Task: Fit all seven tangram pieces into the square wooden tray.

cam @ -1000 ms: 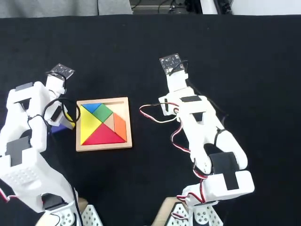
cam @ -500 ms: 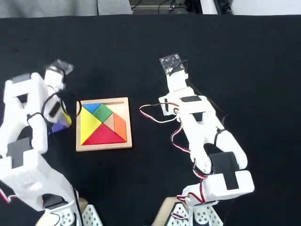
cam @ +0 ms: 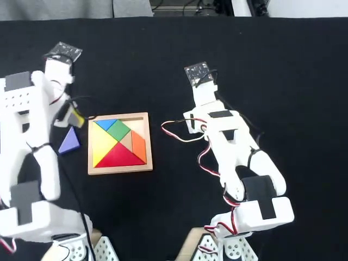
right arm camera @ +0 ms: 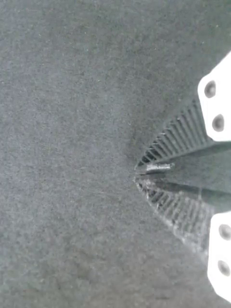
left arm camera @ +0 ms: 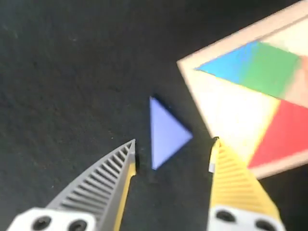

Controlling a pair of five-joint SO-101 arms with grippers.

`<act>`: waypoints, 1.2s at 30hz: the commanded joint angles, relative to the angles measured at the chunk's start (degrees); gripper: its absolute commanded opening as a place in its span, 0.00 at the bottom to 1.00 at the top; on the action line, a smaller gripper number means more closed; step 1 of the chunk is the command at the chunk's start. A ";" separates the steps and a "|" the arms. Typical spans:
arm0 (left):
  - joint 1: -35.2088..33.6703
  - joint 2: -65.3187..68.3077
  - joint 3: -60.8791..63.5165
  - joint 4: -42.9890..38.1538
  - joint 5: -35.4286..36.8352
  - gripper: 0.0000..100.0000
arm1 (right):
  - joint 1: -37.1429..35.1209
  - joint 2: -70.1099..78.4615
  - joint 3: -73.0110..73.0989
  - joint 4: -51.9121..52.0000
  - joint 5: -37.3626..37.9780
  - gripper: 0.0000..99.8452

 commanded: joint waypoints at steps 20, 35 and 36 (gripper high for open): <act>-6.02 18.99 4.18 -19.60 -6.68 0.34 | 0.44 -0.40 -4.00 0.44 0.00 0.01; -5.67 22.68 6.20 -21.63 -8.97 0.34 | 0.44 -0.40 -4.00 0.44 0.00 0.01; -5.67 23.38 5.49 -20.92 -8.97 0.34 | 0.53 -0.40 -4.00 0.44 0.00 0.01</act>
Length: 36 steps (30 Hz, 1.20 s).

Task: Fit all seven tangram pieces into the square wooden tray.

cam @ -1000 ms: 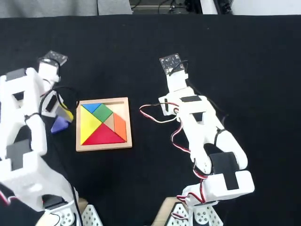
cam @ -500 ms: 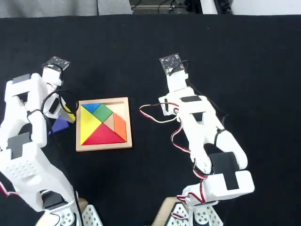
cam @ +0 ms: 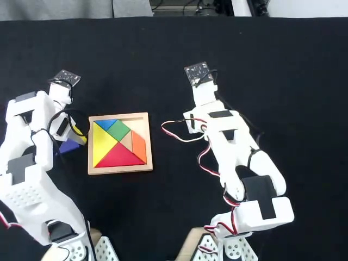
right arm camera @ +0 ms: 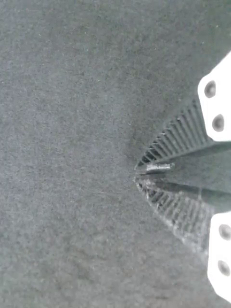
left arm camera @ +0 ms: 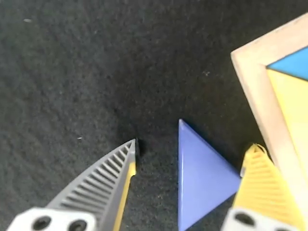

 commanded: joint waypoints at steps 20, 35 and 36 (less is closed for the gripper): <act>-1.10 -2.90 -4.88 10.73 -15.30 0.34 | 0.53 -0.40 -4.00 0.44 0.00 0.01; -0.84 4.22 -2.77 1.23 -14.77 0.34 | 0.53 -0.40 -4.00 0.44 0.00 0.01; -0.84 4.22 -2.77 1.41 -14.77 0.34 | 0.53 -0.40 -4.00 0.44 0.00 0.01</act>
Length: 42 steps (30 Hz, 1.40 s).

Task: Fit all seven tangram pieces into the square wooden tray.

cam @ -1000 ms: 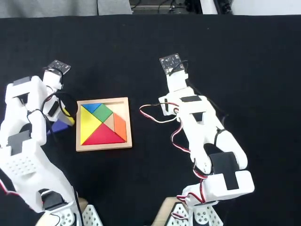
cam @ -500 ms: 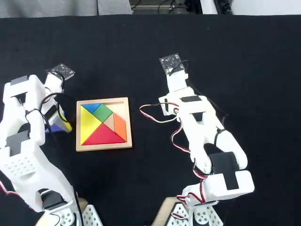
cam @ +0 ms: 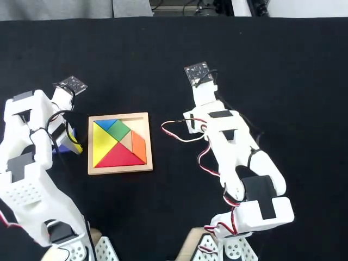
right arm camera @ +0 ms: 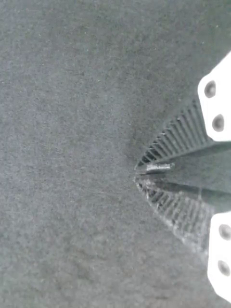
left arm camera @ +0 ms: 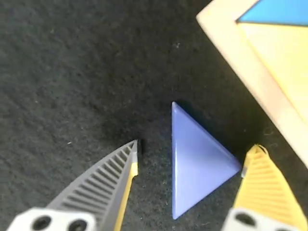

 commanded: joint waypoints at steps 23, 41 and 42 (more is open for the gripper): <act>10.24 -30.15 -0.40 20.13 11.08 0.21 | 0.70 -0.66 -4.09 0.44 0.00 0.01; 36.26 -38.59 8.66 11.60 85.01 0.21 | 3.69 -0.92 -4.35 0.44 -0.26 0.01; 36.44 -38.07 10.68 8.79 86.33 0.21 | 4.40 -0.92 -4.44 0.44 -0.44 0.01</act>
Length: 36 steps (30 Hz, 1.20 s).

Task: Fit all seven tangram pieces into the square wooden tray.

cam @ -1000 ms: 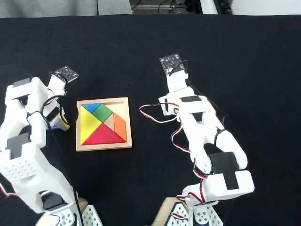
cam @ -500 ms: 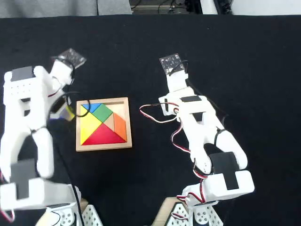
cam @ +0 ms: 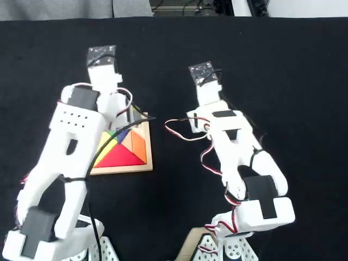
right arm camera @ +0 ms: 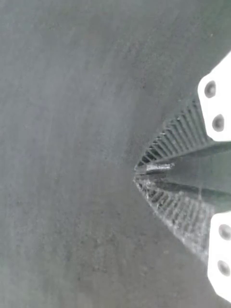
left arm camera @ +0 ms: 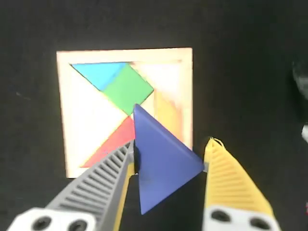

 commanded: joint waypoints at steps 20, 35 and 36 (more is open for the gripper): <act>3.12 4.57 17.36 -28.75 37.01 0.24 | 3.16 -0.92 -4.97 0.44 -0.44 0.01; 1.45 11.60 12.35 -30.77 34.20 0.28 | 3.16 -0.92 -4.97 0.44 -0.44 0.01; 1.63 11.16 12.35 -30.77 32.09 0.28 | 3.25 -0.92 -5.05 0.44 -0.44 0.01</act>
